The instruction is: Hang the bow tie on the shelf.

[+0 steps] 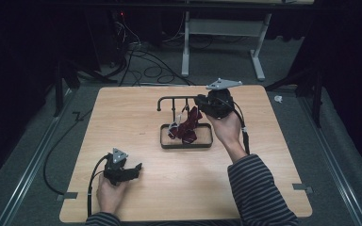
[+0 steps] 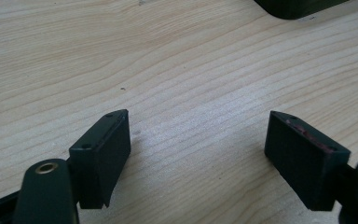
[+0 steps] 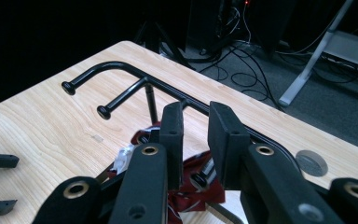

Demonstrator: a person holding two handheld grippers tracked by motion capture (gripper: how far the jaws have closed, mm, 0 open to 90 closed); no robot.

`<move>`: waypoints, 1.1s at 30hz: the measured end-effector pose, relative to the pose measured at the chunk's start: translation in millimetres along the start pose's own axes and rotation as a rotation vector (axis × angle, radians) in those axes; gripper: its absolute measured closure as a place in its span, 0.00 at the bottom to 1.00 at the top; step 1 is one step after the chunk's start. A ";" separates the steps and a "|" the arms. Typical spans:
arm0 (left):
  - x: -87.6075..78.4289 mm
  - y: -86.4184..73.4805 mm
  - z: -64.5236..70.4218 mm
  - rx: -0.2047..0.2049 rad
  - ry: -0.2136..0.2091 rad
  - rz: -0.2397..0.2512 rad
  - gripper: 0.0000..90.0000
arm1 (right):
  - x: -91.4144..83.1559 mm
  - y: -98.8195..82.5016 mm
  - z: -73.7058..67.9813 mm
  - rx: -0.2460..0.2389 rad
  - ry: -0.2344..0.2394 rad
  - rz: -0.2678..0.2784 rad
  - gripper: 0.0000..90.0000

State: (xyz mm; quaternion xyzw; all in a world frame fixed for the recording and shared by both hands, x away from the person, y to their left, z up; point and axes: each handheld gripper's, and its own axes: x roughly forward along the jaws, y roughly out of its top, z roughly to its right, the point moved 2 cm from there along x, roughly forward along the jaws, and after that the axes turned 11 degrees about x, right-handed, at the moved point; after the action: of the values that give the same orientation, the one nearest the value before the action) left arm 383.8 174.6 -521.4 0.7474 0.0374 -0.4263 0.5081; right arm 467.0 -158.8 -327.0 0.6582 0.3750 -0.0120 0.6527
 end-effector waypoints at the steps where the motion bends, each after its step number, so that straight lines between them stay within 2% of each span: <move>1: 0.1 0.0 0.1 0.000 0.002 0.001 0.26 | -2.4 -0.6 2.2 0.002 -0.001 0.003 0.86; 8: 0.0 0.0 0.0 0.000 0.001 0.000 0.26 | -18.2 -9.2 16.3 0.028 -0.004 0.010 0.84; 13: 0.2 0.0 0.2 -0.002 0.002 0.003 0.26 | -27.2 -15.8 27.4 0.048 -0.009 0.035 0.84; 18: 0.1 0.1 0.2 -0.003 0.001 0.002 0.26 | -33.5 -25.5 37.1 0.069 -0.016 0.030 0.84; 25: 0.0 0.0 0.0 0.000 0.000 0.000 0.26 | -45.5 -32.8 43.7 0.081 -0.003 0.035 0.80; 33: 0.1 0.1 0.1 -0.002 0.001 0.002 0.26 | -58.1 -38.6 53.3 0.102 -0.014 0.045 0.80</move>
State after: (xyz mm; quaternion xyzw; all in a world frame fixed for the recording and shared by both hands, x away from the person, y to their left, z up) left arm 383.8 174.4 -521.4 0.7471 0.0373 -0.4255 0.5093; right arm 430.9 -238.0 -338.3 0.6988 0.3544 -0.0207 0.6210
